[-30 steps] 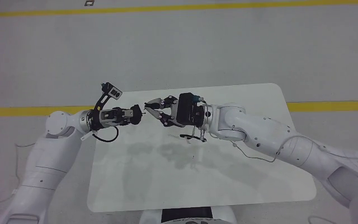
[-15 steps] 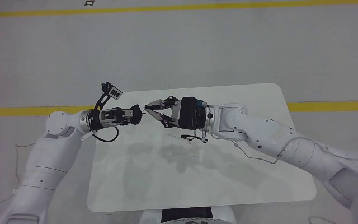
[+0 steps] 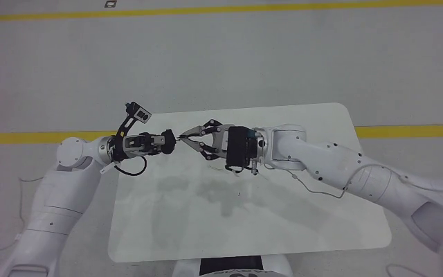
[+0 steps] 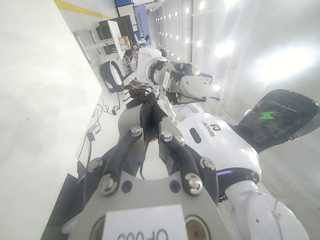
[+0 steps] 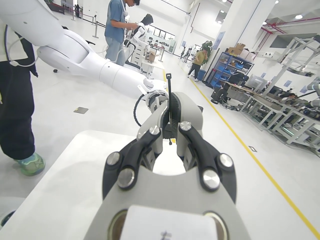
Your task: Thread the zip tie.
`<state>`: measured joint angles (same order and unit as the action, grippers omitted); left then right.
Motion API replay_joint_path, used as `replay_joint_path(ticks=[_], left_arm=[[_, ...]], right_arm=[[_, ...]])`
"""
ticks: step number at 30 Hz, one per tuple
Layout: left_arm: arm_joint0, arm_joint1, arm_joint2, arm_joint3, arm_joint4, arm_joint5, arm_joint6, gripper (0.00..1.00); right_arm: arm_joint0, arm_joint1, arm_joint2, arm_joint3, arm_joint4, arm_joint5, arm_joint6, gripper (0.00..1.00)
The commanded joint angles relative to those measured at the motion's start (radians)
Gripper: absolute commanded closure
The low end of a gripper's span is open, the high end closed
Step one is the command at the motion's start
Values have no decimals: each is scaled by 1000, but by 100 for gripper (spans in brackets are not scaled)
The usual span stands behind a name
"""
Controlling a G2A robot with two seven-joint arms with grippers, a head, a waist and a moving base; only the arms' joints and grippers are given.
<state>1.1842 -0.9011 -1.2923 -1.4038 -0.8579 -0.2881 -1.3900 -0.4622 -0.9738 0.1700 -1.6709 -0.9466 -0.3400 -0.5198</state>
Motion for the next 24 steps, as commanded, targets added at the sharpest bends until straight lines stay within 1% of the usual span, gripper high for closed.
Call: replay_joint_path(ticks=[1,3,24], left_arm=[[0,0,0,0,0,0,0,100],[0,0,0,0,0,0,0,100],[0,0,0,0,0,0,0,100]], right_arm=[[0,-12,0,17,0,0,-1,100],[-1,-22,0,28,-5,0,-3,100],[-1,-22,0,28,-5,0,-3,100]])
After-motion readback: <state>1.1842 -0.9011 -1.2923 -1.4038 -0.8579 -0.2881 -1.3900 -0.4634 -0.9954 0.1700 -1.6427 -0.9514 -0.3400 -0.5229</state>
